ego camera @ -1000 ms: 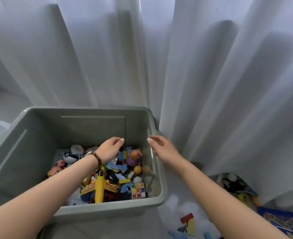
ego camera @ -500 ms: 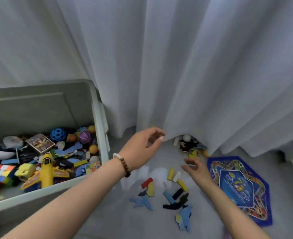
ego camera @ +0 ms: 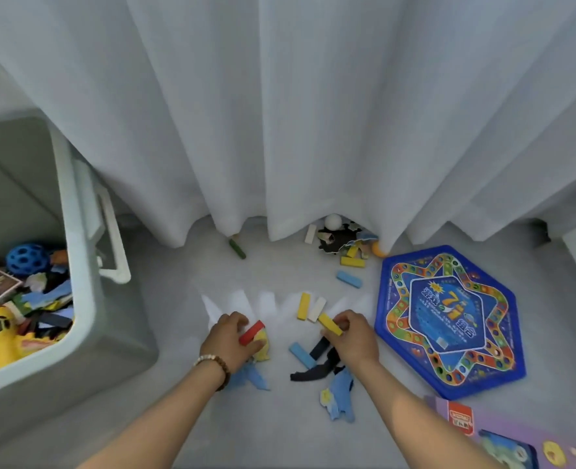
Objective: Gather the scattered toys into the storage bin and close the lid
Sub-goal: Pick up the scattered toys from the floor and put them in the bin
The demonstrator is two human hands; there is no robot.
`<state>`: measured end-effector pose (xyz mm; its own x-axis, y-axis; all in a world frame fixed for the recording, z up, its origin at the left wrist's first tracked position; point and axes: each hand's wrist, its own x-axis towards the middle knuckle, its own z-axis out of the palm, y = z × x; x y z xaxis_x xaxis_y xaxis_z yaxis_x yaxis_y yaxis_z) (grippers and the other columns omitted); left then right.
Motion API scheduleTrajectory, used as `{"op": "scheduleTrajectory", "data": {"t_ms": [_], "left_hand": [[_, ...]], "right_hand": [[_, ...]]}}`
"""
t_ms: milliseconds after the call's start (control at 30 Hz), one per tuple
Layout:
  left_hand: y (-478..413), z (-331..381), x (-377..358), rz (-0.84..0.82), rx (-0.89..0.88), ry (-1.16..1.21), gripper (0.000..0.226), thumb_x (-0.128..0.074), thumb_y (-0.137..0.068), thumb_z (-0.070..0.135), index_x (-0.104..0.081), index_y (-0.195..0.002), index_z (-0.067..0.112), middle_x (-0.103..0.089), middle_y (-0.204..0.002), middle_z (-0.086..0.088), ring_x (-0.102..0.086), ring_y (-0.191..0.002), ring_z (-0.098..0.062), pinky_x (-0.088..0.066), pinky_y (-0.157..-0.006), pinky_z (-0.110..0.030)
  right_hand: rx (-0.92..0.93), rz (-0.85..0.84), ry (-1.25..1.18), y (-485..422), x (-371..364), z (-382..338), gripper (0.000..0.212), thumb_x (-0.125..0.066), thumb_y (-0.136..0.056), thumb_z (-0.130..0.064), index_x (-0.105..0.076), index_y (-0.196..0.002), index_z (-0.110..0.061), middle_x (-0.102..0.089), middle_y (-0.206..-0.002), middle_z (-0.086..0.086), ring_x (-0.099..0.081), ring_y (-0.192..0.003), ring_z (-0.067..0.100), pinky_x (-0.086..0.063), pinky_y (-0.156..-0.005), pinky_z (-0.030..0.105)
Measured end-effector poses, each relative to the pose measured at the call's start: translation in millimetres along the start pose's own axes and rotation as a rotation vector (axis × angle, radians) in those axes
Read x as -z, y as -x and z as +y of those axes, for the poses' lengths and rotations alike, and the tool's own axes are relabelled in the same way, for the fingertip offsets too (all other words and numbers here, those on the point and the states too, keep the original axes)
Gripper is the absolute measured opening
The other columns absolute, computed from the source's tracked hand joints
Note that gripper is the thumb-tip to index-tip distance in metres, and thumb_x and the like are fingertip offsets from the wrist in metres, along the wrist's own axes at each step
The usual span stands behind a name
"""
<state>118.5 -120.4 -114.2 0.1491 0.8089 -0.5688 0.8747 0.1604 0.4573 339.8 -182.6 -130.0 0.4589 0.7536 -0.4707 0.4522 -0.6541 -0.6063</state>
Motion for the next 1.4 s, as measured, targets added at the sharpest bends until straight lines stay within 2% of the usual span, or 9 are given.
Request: {"op": "scheduleTrajectory", "data": {"t_ms": [367,467,567,700,767,867,1000,1167,1400], "left_hand": [[-6,-2,-21,0.043,-0.033,0.183,0.028,-0.078,-0.072,0.021,-0.055,-0.088,0.016,-0.061,-0.084,0.000,-0.059,-0.077,-0.018,-0.053,-0.074,-0.031],[-9,3,-21,-0.016,-0.013,0.293,0.024,-0.073,-0.078,0.015,-0.055,-0.095,0.016,-0.058,-0.086,-0.001,-0.056,-0.074,-0.015,-0.049,-0.060,-0.016],[-14,12,-18,-0.055,-0.027,0.383,0.008,-0.067,-0.084,0.021,-0.063,-0.086,0.015,-0.061,-0.082,-0.002,-0.056,-0.072,-0.013,-0.042,-0.051,-0.010],[-25,35,-11,-0.033,-0.081,0.444,0.034,-0.063,-0.088,0.027,-0.053,-0.057,0.016,-0.044,-0.052,0.008,-0.040,-0.051,-0.004,-0.031,-0.048,-0.009],[-32,49,-10,-0.038,-0.089,0.469,0.041,-0.061,-0.089,0.026,-0.045,-0.052,0.017,-0.037,-0.050,0.007,-0.035,-0.049,-0.006,-0.031,-0.045,-0.010],[-40,63,-16,-0.102,-0.075,0.483,0.029,-0.060,-0.090,0.026,-0.057,-0.062,0.015,-0.046,-0.058,0.003,-0.040,-0.056,-0.007,-0.034,-0.046,-0.006],[-43,69,-25,-0.117,-0.008,0.606,0.022,-0.061,-0.090,0.023,-0.067,-0.101,0.006,-0.064,-0.089,-0.003,-0.058,-0.079,-0.012,-0.045,-0.059,-0.005],[-32,74,-21,-0.210,0.144,0.967,0.020,-0.061,-0.089,0.014,-0.063,-0.105,0.001,-0.065,-0.095,-0.011,-0.064,-0.082,-0.017,-0.057,-0.073,-0.022],[16,97,53,-0.163,-0.047,0.987,0.020,-0.066,-0.084,0.013,-0.066,-0.102,0.005,-0.071,-0.094,-0.009,-0.068,-0.081,-0.013,-0.057,-0.069,-0.018]], "right_hand": [[0.117,0.013,0.136,-7,1,4,0.018,-0.069,-0.082,-0.026,-0.052,-0.084,-0.021,-0.058,-0.084,-0.003,-0.056,-0.079,0.015,-0.045,-0.064,0.025],[0.063,-0.051,0.034,-9,1,4,0.018,-0.070,-0.082,-0.022,-0.055,-0.090,-0.021,-0.058,-0.079,-0.003,-0.056,-0.076,0.015,-0.045,-0.065,0.022],[0.006,-0.026,-0.197,-13,3,-3,0.010,-0.071,-0.081,-0.020,-0.065,-0.086,-0.015,-0.061,-0.078,-0.004,-0.058,-0.077,0.013,-0.045,-0.067,0.018],[-0.146,0.024,-0.513,-22,1,-22,0.016,-0.068,-0.085,-0.024,-0.071,-0.091,-0.009,-0.066,-0.084,-0.001,-0.058,-0.078,0.010,-0.044,-0.068,0.018],[-0.218,0.028,-0.548,-28,-6,-27,0.018,-0.068,-0.084,-0.027,-0.072,-0.089,-0.010,-0.068,-0.089,0.002,-0.060,-0.085,0.015,-0.049,-0.076,0.024],[-0.298,0.037,-0.603,-33,-22,-29,0.012,-0.073,-0.080,-0.023,-0.068,-0.073,-0.014,-0.070,-0.090,0.008,-0.066,-0.091,0.024,-0.053,-0.090,0.039],[-0.400,0.019,-0.769,-33,-29,-32,0.012,-0.076,-0.077,-0.013,-0.065,-0.071,-0.011,-0.069,-0.088,0.013,-0.067,-0.091,0.030,-0.054,-0.090,0.043],[-0.424,-0.082,-0.979,-20,-17,-34,0.012,-0.071,-0.081,-0.009,-0.061,-0.087,-0.005,-0.068,-0.097,0.018,-0.067,-0.085,0.025,-0.057,-0.075,0.029],[-0.140,-0.237,-1.101,24,32,-103,0.027,-0.067,-0.082,-0.008,-0.057,-0.107,-0.007,-0.070,-0.094,0.011,-0.067,-0.084,0.021,-0.056,-0.077,0.029]]}}
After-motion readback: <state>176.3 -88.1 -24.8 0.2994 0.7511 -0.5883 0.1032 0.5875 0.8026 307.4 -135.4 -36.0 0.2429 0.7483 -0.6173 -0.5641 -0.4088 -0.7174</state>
